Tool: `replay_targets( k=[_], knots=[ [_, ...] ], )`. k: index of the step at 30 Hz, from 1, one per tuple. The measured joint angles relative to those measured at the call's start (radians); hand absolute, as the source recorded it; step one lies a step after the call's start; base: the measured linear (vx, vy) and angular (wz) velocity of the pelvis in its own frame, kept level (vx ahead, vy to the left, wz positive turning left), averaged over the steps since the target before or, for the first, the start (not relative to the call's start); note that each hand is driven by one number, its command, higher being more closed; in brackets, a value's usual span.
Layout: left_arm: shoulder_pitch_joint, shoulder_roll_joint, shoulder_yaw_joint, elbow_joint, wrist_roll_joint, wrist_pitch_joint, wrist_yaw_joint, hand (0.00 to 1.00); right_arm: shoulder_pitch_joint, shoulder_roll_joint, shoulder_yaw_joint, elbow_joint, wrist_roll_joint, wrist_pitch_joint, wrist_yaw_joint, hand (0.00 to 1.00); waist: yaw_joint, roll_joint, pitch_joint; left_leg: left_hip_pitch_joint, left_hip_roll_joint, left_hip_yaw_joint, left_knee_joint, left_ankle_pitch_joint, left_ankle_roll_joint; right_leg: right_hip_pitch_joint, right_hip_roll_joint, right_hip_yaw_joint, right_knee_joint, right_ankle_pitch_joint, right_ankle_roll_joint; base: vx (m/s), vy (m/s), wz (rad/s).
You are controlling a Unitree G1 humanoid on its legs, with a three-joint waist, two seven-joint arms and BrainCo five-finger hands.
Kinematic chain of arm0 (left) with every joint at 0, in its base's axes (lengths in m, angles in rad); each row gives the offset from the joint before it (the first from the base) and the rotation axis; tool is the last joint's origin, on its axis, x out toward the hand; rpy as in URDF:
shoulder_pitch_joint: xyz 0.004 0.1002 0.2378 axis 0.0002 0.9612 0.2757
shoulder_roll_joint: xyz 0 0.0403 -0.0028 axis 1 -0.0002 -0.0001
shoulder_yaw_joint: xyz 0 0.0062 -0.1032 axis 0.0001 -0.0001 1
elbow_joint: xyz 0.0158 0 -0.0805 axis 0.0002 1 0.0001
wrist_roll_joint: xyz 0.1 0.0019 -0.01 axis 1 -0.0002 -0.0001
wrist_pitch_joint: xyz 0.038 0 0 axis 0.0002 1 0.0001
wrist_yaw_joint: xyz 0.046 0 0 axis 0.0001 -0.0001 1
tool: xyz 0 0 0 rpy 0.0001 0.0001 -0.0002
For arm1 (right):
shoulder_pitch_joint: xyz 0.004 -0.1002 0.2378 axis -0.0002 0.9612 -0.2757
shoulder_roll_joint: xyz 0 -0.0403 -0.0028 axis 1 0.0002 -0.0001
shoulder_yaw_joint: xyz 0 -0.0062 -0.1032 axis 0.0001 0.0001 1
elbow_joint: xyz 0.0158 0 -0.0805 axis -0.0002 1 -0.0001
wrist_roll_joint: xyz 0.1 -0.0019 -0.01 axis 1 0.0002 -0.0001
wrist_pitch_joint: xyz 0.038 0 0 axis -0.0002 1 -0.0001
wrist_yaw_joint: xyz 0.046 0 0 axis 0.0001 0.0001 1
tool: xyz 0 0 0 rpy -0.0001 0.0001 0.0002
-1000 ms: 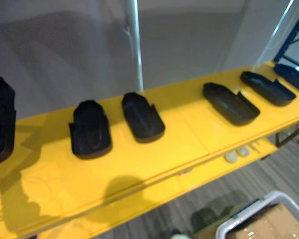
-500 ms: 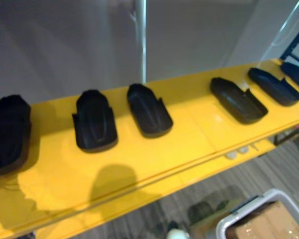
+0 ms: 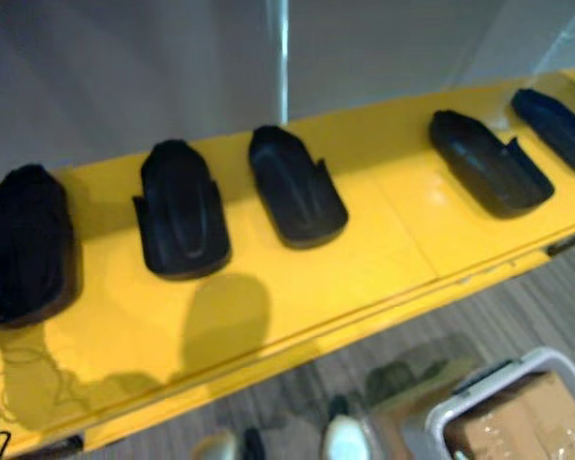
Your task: Walk over and take plastic housings, then place them on the shelf
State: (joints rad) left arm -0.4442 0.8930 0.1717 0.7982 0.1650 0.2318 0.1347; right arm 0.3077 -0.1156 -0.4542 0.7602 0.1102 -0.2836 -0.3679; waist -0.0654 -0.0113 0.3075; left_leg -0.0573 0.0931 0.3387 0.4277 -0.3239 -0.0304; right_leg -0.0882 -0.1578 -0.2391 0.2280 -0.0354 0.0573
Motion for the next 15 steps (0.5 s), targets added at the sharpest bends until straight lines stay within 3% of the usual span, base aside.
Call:
replay_targets(
  k=[5, 9, 10, 15],
  knots=[
    [-0.040, 0.008, 0.001, -0.020, -0.012, -0.002, 0.018, 1.00, -0.034, -0.021, 0.054, -0.051, 0.003, -0.004, 0.004, 0.00, 0.004, 0.013, 0.056, -0.047, 0.014, 0.001, 0.041, 0.000, 0.000, -0.057, -0.002, 0.004, 0.062, -0.017, -0.016, -0.06, -0.024, 0.03],
    [-0.046, 0.012, 0.001, -0.025, -0.042, -0.011, 0.027, 1.00, -0.037, -0.029, 0.059, -0.059, 0.005, -0.004, 0.004, 0.00, 0.004, 0.007, 0.078, -0.048, 0.016, 0.005, 0.040, -0.001, 0.000, -0.088, -0.008, 0.019, 0.122, -0.060, 0.000, -0.06, -0.069, -0.02],
    [-0.046, 0.012, 0.001, -0.025, -0.045, -0.011, 0.033, 0.00, -0.037, -0.034, 0.071, -0.061, 0.005, -0.003, 0.005, 0.00, -0.001, 0.008, 0.082, -0.048, 0.016, 0.005, 0.036, -0.001, 0.000, -0.093, -0.011, 0.019, 0.136, -0.074, 0.005, -0.04, -0.061, -0.01],
    [-0.045, 0.010, -0.009, -0.028, -0.051, -0.011, 0.049, 0.00, -0.036, -0.037, 0.083, -0.081, 0.004, -0.002, 0.020, 0.00, -0.005, 0.012, 0.089, -0.047, 0.021, 0.009, 0.015, -0.001, -0.001, -0.136, -0.016, 0.025, 0.207, -0.111, 0.003, -0.04, -0.084, -0.01]
  ],
)
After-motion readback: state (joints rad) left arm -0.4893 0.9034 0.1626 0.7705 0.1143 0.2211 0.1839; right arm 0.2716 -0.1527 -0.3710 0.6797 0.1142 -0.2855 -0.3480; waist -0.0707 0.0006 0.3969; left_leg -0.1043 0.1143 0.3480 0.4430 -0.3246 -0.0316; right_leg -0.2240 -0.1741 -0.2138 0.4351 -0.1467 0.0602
